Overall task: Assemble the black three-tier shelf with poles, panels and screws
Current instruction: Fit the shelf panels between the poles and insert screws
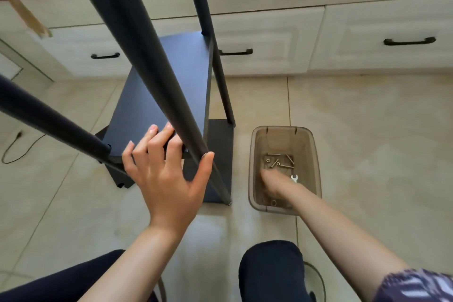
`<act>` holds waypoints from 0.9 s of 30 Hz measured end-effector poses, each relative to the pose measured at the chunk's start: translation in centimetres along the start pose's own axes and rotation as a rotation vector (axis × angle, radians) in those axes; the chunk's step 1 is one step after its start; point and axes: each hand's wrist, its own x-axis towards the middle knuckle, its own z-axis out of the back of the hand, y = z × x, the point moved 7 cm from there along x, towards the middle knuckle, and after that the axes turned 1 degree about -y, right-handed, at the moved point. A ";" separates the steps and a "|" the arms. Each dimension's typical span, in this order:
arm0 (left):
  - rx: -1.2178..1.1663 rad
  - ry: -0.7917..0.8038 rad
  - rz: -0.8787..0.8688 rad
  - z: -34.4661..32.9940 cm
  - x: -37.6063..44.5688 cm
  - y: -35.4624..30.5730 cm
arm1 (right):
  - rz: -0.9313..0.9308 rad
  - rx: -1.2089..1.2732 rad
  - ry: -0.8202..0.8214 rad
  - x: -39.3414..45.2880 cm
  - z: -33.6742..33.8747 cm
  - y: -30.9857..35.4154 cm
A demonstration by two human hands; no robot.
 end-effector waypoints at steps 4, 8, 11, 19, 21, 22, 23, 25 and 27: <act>0.006 0.007 0.003 0.0 0.0 0.1 | -0.016 0.001 -0.075 0.7 -0.2 -0.4; -0.003 -0.002 -0.003 0.0 -0.1 0.0 | -0.036 0.057 -0.119 1.0 -0.1 -0.9; -0.013 -0.007 -0.006 0.0 0.0 -0.1 | -0.036 0.021 -0.136 1.2 0.1 -0.9; -0.031 -0.011 0.002 -0.3 0.4 -0.3 | -0.063 -0.029 -0.157 0.7 0.4 -0.8; -0.041 -0.008 -0.013 -0.2 0.5 -0.3 | -0.053 -0.005 -0.159 0.3 0.7 -0.7; -0.049 -0.006 -0.024 -0.1 0.5 -0.3 | -0.050 0.036 -0.172 0.0 1.0 -0.6; -0.055 -0.001 -0.032 0.0 0.6 -0.3 | -0.048 0.101 -0.201 -0.3 1.6 -0.5; -0.047 0.025 -0.042 0.0 0.8 -0.3 | -0.030 0.278 -0.326 -1.3 3.1 0.0; -0.013 0.075 -0.055 0.0 1.1 -0.2 | 0.013 0.464 -0.474 -2.9 4.7 0.6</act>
